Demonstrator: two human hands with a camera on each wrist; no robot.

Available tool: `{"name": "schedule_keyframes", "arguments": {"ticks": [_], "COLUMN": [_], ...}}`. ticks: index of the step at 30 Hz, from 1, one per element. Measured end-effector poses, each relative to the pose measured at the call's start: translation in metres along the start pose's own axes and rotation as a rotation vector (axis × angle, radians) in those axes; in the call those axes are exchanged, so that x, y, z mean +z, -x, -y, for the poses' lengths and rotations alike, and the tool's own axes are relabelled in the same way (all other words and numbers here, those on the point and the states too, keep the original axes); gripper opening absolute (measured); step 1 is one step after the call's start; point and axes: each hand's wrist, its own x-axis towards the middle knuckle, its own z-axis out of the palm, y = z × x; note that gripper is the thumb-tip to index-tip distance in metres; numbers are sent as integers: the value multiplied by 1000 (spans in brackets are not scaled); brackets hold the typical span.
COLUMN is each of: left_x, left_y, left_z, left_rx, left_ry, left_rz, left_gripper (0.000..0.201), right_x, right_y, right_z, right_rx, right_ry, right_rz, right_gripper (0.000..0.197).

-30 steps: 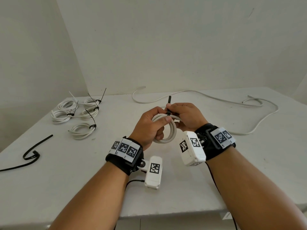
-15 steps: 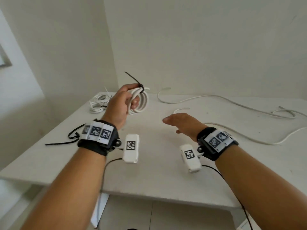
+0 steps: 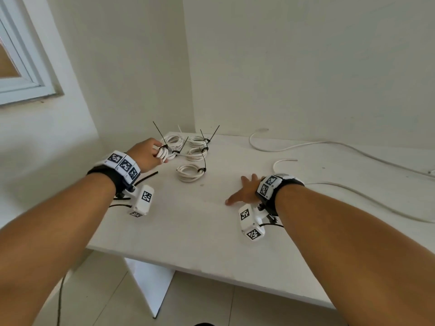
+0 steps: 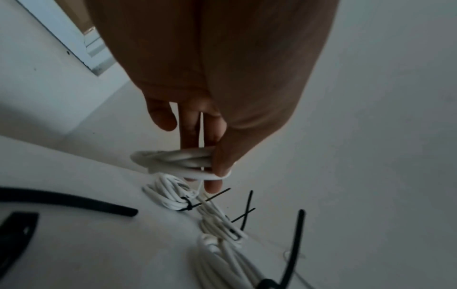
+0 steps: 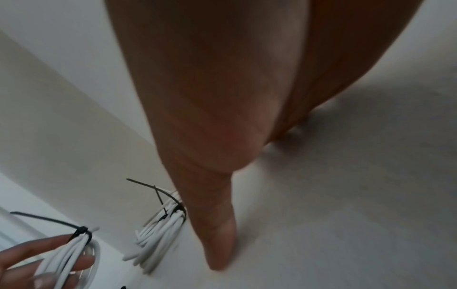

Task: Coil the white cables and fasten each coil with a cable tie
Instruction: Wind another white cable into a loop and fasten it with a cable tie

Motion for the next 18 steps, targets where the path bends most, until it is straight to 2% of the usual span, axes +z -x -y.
{"name": "schedule_keyframes", "arguments": {"ticks": [3, 9, 14, 18], "left_x": [0, 16, 31, 38], "left_y": [-18, -38, -45, -47], "left_z": [5, -14, -12, -7], "left_rx": [-40, -1, 13, 54], "left_ry": [-124, -116, -168, -261], "left_rz": [0, -23, 64, 90], "left_gripper": [47, 47, 53, 49], "right_x": [6, 10, 10, 9], "right_y": [-2, -17, -17, -17], "right_z": [-2, -8, -9, -9], "right_rx": [11, 15, 2, 3], "right_ry": [-65, 19, 19, 17], "right_rz": [24, 9, 18, 26], "right_gripper": [113, 118, 117, 117]}}
